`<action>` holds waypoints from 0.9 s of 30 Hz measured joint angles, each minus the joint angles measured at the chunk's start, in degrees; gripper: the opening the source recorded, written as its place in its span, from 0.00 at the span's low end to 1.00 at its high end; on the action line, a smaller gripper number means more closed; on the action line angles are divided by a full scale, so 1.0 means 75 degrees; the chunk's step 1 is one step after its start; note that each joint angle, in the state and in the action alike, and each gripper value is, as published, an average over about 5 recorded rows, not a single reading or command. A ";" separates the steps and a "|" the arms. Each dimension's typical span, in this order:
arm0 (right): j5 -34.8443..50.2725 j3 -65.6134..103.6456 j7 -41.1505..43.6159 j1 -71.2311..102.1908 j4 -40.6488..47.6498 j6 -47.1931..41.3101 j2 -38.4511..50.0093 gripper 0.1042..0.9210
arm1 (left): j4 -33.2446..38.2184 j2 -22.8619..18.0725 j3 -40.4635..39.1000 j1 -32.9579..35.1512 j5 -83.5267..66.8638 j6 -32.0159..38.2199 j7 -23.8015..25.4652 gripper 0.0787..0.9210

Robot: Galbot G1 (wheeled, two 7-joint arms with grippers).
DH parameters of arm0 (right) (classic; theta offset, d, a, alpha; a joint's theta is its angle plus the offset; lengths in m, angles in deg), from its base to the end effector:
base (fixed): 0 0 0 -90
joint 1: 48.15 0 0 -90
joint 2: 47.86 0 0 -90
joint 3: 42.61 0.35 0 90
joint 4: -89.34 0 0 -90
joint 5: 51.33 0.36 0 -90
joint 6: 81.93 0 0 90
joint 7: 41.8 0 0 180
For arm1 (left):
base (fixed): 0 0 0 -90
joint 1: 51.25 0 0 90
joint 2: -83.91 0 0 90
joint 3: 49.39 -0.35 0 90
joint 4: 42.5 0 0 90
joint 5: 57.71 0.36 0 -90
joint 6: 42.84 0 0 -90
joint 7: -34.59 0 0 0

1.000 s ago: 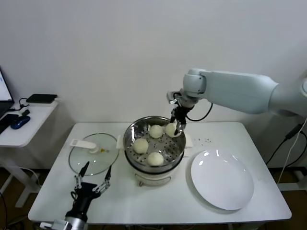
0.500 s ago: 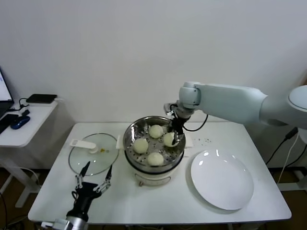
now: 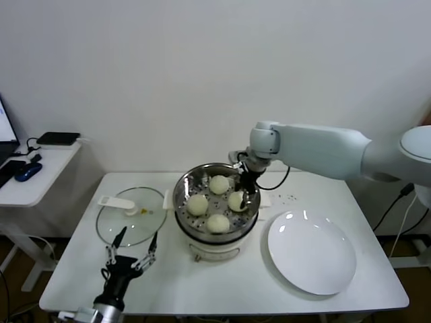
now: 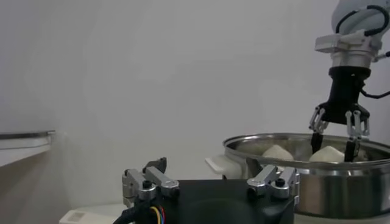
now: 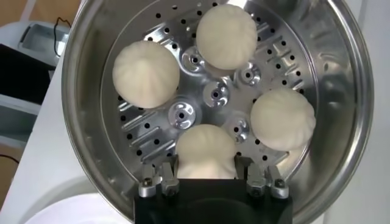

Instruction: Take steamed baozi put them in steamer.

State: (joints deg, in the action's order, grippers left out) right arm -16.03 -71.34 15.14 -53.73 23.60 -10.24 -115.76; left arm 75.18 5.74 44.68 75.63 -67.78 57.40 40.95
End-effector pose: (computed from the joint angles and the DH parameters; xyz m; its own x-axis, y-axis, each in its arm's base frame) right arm 0.5823 0.0793 -0.1016 -0.0627 -0.1879 0.9802 -0.9653 -0.2381 -0.1074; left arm 0.1498 0.0596 -0.3302 -0.9884 0.1506 -0.0179 0.1499 0.9880 0.0363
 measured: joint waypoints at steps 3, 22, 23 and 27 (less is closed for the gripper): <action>-0.0006 0.0005 -0.0014 0.0020 -0.0015 -0.0005 0.0009 0.63 | -0.0002 0.0003 -0.0007 -0.0007 0.0002 -0.0004 0.0000 0.88; 0.0171 0.0027 0.0167 -0.0184 -0.0022 0.0043 0.0037 0.88 | 0.0051 0.0070 0.0011 -0.0060 0.0013 -0.0072 -0.0016 0.88; 0.0202 0.0027 0.0185 -0.0229 -0.0046 0.0051 0.0064 0.88 | 0.0055 0.0072 0.0008 -0.0065 0.0013 -0.0076 -0.0016 0.88; 0.0362 0.0084 0.0213 -0.0457 -0.0206 0.0074 0.0245 0.88 | 0.0044 0.0077 -0.0002 -0.0079 0.0013 -0.0079 -0.0016 0.88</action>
State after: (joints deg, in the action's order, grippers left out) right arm -13.32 -70.71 16.73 -57.16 22.05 -9.69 -113.92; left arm 75.51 6.32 44.66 75.04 -67.68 56.81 40.83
